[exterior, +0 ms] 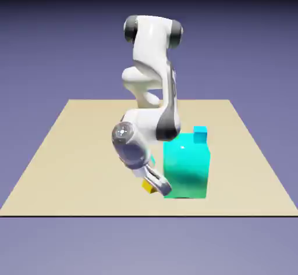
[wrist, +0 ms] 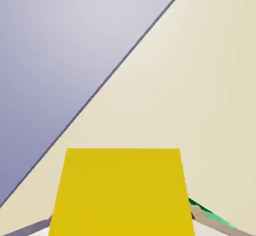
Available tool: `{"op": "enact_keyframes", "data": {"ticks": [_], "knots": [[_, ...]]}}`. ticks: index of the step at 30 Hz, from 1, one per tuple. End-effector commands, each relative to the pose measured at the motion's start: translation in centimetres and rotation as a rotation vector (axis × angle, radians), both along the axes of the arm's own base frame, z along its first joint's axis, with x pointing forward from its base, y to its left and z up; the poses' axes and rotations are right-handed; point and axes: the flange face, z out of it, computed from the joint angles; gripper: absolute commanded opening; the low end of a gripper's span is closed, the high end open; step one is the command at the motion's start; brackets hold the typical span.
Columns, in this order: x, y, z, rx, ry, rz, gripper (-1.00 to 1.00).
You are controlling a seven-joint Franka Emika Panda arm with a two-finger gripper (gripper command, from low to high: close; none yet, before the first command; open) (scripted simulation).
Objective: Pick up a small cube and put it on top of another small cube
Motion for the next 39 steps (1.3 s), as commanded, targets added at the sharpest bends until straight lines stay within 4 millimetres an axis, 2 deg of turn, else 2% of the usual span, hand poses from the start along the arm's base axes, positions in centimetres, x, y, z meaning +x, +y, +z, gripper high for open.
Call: {"op": "enact_keyframes", "data": {"ticks": [1,4,8,13,19,27,39], "knots": [[-0.4,3.4,0.5,0.000,0.003,0.059,-1.00],[-2.7,13.6,2.3,0.002,0.006,0.233,-1.00],[-8.5,26.0,4.8,0.000,0.007,0.463,-1.00],[-14.1,27.7,1.9,-0.031,0.059,0.777,-1.00],[-20.9,29.1,-0.4,-0.059,0.115,1.173,-1.00],[-27.5,27.6,-2.5,-0.073,0.184,1.731,-1.00],[-36.4,24.9,-3.9,-0.148,0.366,2.595,-1.00]]}}
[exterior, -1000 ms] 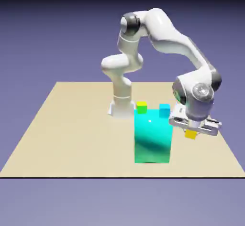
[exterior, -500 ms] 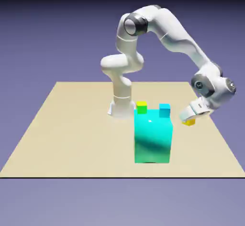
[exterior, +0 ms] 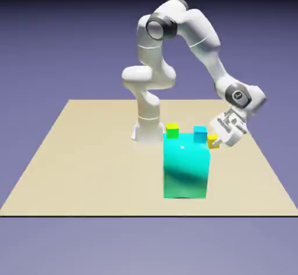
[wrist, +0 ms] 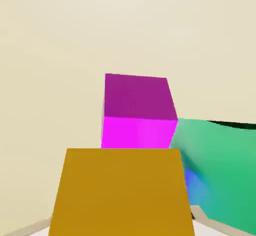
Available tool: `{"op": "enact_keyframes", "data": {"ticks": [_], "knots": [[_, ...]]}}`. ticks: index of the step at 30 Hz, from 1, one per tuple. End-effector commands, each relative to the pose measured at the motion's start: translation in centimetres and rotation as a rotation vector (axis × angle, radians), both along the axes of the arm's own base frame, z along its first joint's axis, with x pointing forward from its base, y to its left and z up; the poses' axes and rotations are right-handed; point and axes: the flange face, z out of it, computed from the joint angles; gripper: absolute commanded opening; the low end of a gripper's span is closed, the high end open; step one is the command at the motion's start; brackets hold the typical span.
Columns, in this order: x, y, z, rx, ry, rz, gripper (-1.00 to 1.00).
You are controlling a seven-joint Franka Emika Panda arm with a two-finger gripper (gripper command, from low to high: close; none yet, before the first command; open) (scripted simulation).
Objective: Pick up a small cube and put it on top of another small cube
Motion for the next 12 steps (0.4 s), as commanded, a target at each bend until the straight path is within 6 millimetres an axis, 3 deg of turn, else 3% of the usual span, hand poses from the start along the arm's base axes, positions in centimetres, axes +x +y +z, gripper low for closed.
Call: {"op": "enact_keyframes", "data": {"ticks": [1,2,3,8,9,10,12], "knots": [[-0.7,-0.3,-0.1,-0.015,0.005,0.075,-1.00],[0.8,-0.6,0.2,0.001,0.020,0.062,-1.00],[0.9,-0.6,0.2,0.001,0.020,0.062,-1.00],[2.3,-3.7,-5.5,0.002,0.020,0.062,-1.00],[2.3,-3.7,-5.5,0.002,0.020,0.062,1.00],[2.3,-3.7,-5.5,0.002,0.020,0.062,1.00],[1.9,-2.3,-3.0,0.003,0.018,0.060,1.00]]}}
